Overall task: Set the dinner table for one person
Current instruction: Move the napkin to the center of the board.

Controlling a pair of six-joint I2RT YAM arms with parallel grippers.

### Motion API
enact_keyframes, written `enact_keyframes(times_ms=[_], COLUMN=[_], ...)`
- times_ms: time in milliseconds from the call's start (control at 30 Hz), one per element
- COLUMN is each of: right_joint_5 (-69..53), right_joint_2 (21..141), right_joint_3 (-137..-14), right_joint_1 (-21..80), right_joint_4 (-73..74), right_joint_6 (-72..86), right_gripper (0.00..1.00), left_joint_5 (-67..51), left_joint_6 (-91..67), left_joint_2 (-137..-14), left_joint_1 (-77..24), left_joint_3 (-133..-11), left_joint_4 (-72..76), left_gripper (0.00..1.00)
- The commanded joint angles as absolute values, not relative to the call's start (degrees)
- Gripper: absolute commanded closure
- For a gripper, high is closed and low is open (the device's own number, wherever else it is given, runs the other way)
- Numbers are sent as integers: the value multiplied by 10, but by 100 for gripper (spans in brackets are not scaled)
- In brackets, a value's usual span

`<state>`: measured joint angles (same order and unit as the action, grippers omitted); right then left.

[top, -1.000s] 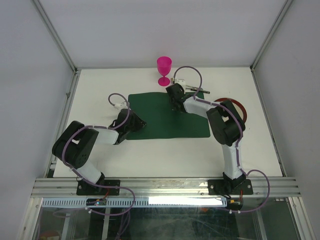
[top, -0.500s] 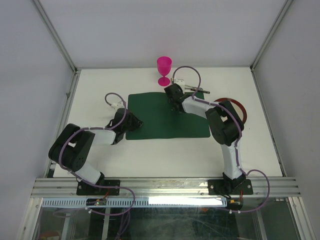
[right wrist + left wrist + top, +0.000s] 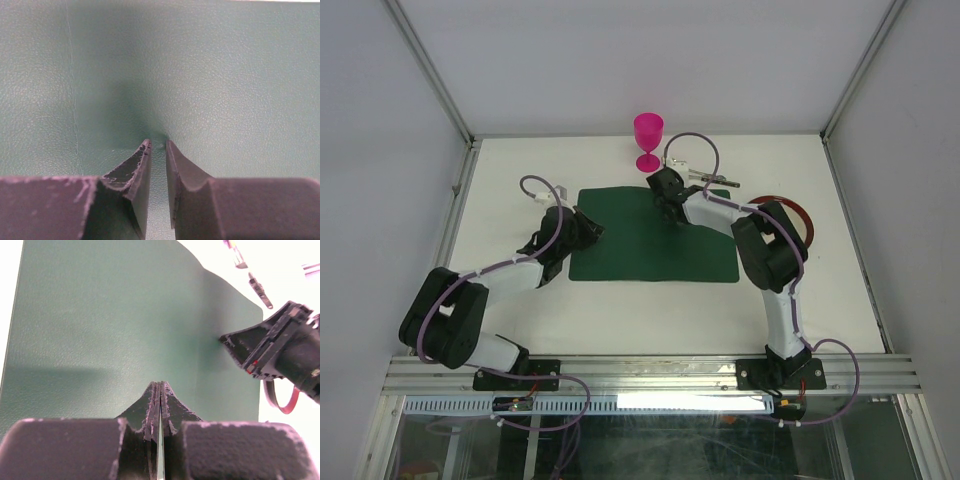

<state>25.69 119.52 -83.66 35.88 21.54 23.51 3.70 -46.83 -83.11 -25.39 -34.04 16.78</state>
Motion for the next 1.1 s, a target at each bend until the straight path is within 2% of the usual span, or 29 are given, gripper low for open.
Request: enact_keyframes(times_ms=[0, 500, 700, 1067], right_joint_5=[263, 298, 311, 319], right_joint_2=[1166, 1168, 1116, 917], right_joint_3=[-846, -913, -911, -705], right_joint_1=[367, 367, 368, 401], right_joint_4=[292, 291, 303, 361], right_joint_6=[234, 173, 167, 302], right_gripper=[78, 77, 77, 76], left_joint_5=[56, 50, 32, -18], left_joint_6=[-450, -449, -442, -413], left_joint_2=[-789, -772, -779, -756], left_joint_1=[-248, -248, -248, -248], left_joint_3=[-362, -350, -346, -312], left_joint_4=[167, 170, 174, 173], left_gripper=[100, 100, 100, 100])
